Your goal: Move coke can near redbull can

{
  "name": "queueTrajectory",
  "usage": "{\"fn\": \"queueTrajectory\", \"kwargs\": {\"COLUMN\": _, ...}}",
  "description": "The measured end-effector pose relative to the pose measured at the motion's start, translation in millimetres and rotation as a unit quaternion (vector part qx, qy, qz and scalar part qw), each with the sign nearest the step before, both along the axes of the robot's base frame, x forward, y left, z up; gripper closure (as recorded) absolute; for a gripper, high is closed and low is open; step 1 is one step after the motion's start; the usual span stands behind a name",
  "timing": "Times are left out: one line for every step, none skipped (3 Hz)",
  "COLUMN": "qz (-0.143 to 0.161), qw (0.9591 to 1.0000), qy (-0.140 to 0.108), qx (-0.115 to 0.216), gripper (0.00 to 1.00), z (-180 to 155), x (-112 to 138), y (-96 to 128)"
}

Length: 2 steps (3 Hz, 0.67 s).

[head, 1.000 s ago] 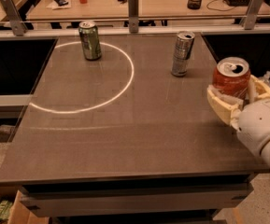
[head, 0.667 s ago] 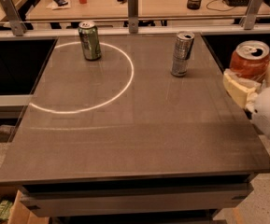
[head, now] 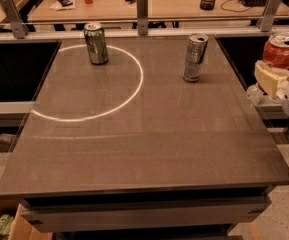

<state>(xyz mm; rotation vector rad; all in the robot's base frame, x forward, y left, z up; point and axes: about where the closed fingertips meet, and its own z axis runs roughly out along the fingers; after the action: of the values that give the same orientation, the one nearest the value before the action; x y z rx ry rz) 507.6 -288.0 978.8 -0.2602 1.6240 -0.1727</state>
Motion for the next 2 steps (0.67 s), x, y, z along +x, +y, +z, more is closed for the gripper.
{"fn": "queueTrajectory", "kwargs": {"qz": 0.015, "qw": 0.9997, "qy": 0.012, "qx": 0.017, "gripper": 1.0, "z": -24, "x": 28, "y": 21}}
{"fn": "queueTrajectory", "kwargs": {"qz": 0.036, "qw": 0.9978, "qy": 0.017, "qx": 0.054, "gripper": 1.0, "z": -52, "x": 56, "y": 53}}
